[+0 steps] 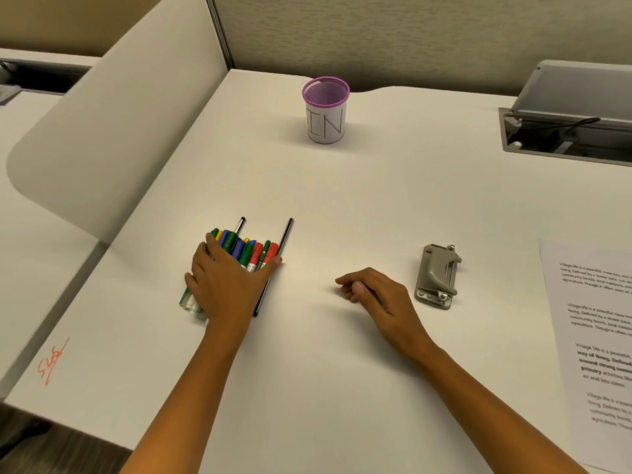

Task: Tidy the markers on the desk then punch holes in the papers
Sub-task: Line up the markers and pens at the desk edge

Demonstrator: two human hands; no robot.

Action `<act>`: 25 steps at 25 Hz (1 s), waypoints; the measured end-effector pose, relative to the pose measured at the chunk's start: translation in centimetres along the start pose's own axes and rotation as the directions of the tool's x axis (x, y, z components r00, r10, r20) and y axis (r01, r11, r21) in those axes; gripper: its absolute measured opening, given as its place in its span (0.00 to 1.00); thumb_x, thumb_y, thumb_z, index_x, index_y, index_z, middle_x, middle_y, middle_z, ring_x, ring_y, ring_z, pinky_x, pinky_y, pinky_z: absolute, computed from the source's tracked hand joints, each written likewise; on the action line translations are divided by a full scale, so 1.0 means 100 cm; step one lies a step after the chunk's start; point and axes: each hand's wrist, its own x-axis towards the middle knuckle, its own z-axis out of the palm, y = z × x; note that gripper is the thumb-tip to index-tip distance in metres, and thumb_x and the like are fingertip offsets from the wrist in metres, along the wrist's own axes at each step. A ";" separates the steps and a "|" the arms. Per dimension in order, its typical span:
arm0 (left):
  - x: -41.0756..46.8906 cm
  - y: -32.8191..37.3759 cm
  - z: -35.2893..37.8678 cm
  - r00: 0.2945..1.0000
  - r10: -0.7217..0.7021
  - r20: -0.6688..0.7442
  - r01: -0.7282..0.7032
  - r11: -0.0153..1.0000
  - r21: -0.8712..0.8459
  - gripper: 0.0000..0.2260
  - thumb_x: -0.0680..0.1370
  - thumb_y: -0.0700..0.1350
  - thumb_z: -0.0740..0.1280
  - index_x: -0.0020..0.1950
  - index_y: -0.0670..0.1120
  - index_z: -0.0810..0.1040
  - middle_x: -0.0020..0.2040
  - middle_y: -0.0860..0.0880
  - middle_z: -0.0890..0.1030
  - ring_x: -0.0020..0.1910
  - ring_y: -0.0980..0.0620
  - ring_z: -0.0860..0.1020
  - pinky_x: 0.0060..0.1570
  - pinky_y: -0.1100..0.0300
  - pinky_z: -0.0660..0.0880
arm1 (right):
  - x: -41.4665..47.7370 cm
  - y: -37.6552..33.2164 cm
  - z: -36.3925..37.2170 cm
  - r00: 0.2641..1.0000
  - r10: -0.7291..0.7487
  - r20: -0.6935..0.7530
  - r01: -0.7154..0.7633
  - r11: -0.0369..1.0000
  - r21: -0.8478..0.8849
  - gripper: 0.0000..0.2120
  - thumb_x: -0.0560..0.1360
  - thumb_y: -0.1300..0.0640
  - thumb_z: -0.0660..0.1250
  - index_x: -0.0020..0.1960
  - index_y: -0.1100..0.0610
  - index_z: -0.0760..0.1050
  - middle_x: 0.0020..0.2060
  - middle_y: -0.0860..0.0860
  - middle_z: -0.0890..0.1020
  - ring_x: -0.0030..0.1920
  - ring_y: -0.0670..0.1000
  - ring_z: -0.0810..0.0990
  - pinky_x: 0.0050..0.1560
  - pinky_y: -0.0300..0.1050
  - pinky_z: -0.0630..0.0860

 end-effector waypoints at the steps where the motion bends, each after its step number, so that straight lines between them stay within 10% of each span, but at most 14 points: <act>1: -0.001 0.000 0.000 1.000 0.003 0.003 -0.003 1.000 0.000 0.54 0.60 0.74 0.64 0.75 0.41 0.55 0.72 0.39 0.66 0.71 0.39 0.64 0.68 0.41 0.62 | 0.000 0.000 0.000 1.000 0.001 0.000 -0.001 1.000 0.000 0.13 0.80 0.52 0.57 0.55 0.54 0.79 0.47 0.44 0.81 0.49 0.49 0.81 0.51 0.47 0.78; 12: -0.006 0.001 -0.006 0.998 -0.006 0.063 0.005 1.000 0.016 0.56 0.60 0.75 0.61 0.77 0.42 0.53 0.75 0.40 0.60 0.74 0.40 0.59 0.71 0.39 0.55 | -0.002 0.004 0.011 0.998 -0.065 -0.017 0.049 0.881 -0.471 0.20 0.81 0.50 0.55 0.72 0.50 0.64 0.73 0.44 0.64 0.74 0.42 0.56 0.73 0.42 0.56; 25: -0.007 0.000 -0.006 0.995 0.011 0.094 -0.015 0.999 0.045 0.55 0.62 0.74 0.65 0.77 0.43 0.51 0.78 0.42 0.55 0.76 0.39 0.55 0.71 0.37 0.52 | -0.001 0.008 0.016 0.999 -0.039 0.007 0.035 0.797 -0.603 0.21 0.82 0.51 0.54 0.74 0.53 0.62 0.74 0.46 0.62 0.75 0.44 0.54 0.75 0.39 0.47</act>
